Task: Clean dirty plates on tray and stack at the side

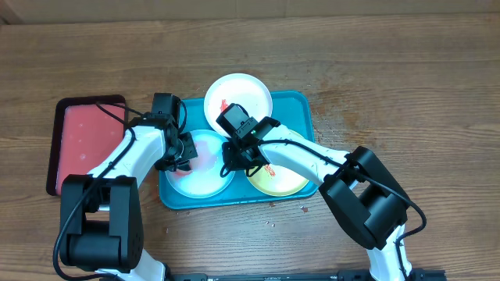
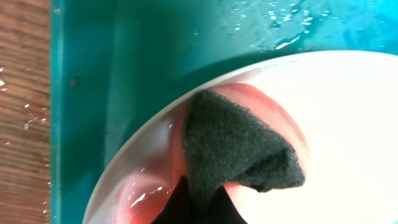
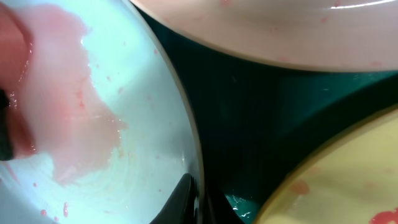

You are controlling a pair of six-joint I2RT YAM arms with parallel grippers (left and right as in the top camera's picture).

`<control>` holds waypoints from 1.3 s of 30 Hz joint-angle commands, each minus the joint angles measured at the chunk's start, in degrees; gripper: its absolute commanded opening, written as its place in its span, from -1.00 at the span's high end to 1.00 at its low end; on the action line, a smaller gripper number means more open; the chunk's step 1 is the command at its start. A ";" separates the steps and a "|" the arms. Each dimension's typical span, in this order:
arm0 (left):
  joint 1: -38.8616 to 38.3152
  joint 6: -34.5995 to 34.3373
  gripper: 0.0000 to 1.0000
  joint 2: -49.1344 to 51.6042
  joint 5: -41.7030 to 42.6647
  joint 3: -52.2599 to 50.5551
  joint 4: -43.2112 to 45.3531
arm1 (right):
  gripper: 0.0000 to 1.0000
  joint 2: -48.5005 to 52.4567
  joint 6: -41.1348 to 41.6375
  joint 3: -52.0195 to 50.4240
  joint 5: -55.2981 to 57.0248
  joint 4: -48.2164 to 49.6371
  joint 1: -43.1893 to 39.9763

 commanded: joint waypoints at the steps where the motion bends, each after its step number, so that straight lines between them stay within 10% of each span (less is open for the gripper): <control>1: -3.02 4.33 0.92 4.59 16.44 -2.10 2.01 | 0.89 0.22 -0.68 -1.20 0.11 0.17 0.66; 8: -3.02 16.02 0.92 4.57 31.78 -2.03 2.86 | 0.89 0.22 -0.68 -1.20 0.11 0.15 0.66; 22: 5.79 9.94 0.92 2.47 14.21 3.32 -6.67 | 0.91 0.22 -0.70 -1.20 0.11 -0.07 0.66; 39: 25.70 2.84 0.91 -23.82 8.28 8.15 -9.66 | 0.92 -1.68 -13.05 11.10 8.37 -5.14 1.90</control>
